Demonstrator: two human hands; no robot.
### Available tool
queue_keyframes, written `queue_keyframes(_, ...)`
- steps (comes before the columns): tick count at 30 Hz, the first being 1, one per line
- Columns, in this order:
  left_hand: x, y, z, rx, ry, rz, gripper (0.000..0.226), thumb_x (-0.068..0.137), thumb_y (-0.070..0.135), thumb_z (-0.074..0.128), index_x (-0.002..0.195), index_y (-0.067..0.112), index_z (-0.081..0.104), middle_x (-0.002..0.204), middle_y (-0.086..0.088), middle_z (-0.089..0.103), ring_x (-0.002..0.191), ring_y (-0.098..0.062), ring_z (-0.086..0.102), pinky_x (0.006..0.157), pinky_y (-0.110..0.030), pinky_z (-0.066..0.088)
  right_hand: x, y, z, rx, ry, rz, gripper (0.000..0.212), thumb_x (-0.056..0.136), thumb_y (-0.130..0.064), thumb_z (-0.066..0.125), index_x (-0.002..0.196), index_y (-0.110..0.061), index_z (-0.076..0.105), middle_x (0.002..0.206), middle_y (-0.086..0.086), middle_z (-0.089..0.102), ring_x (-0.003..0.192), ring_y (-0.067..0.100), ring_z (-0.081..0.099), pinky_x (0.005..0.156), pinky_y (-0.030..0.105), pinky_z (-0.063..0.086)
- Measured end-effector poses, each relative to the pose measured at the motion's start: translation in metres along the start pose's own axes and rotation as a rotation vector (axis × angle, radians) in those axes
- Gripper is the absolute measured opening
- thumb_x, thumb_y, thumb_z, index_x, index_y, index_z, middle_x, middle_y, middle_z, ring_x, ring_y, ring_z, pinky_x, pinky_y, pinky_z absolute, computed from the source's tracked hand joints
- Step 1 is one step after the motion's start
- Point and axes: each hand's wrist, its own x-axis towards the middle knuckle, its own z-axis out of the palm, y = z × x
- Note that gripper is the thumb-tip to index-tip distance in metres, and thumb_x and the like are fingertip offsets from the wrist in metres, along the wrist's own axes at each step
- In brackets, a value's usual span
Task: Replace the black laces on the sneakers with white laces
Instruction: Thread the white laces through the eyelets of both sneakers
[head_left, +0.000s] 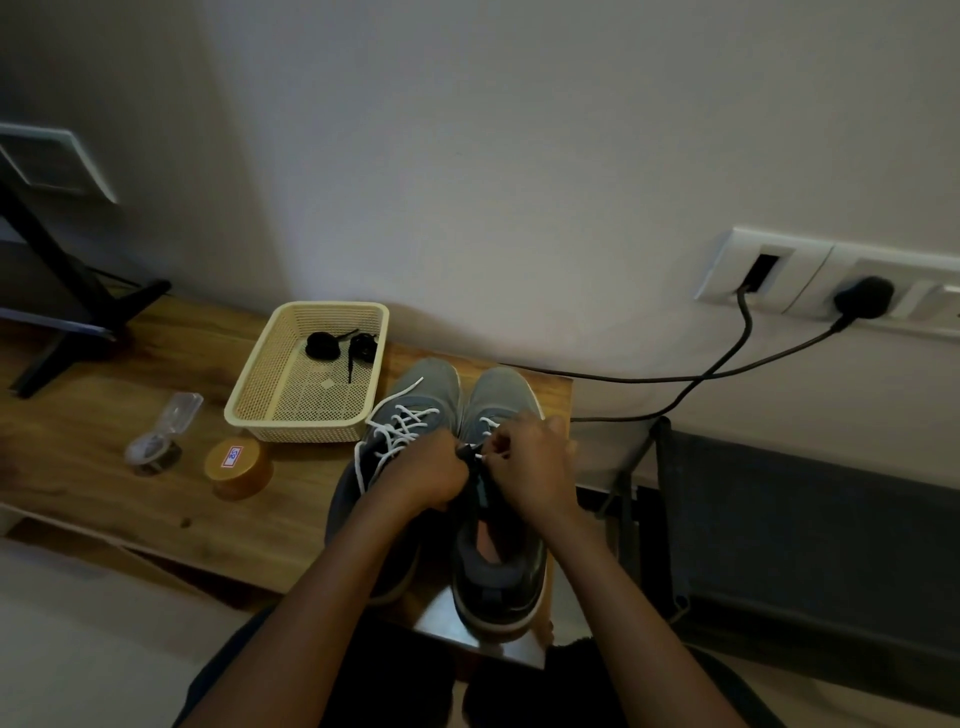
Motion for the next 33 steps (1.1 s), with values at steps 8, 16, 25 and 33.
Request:
queue_keyframes(8,-0.002,-0.004,0.000,-0.124,0.027,0.018,0.022,0.092,0.006,0.043,0.096,0.007,0.065,0.097,-0.017,0.068,0.090,-0.031,0.066,0.078,-0.047,0.057,-0.007,-0.010,-0.001,-0.131,0.054,-0.048,0.015,0.090,-0.017,0.050,0.090,-0.014,0.065,0.101,0.004,0.063,0.110,0.026,0.042,0.091,0.038,0.025)
queue_keyframes(16,-0.004,-0.007,-0.001,-0.251,0.053,0.048,0.019,0.095,0.008,0.050,0.107,0.013,0.065,0.092,-0.007,0.063,0.080,-0.019,0.060,0.074,-0.035,0.057,-0.012,-0.023,-0.003,-0.011,0.063,0.064,0.018,0.084,-0.007,0.050,0.097,-0.012,0.061,0.099,0.008,0.063,0.111,0.028,0.046,0.099,0.039,0.021)
queue_keyframes(25,-0.006,-0.009,-0.005,-0.226,0.024,0.104,0.025,0.094,0.007,0.051,0.117,0.011,0.059,0.109,-0.011,0.061,0.093,-0.029,0.064,0.073,-0.041,0.059,-0.005,-0.013,-0.001,0.118,0.030,-0.023,0.025,0.076,-0.003,0.054,0.067,-0.024,0.045,0.075,-0.006,0.054,0.096,0.018,0.052,0.096,0.036,0.021)
queue_keyframes(33,-0.002,-0.009,-0.004,-0.224,0.010,0.091,0.024,0.095,0.009,0.048,0.116,0.014,0.058,0.108,-0.009,0.061,0.091,-0.023,0.062,0.072,-0.033,0.058,0.006,0.000,-0.017,0.131,-0.103,-0.104,0.017,0.079,-0.008,0.060,0.077,-0.024,0.054,0.077,-0.010,0.054,0.098,0.013,0.050,0.093,0.033,0.015)
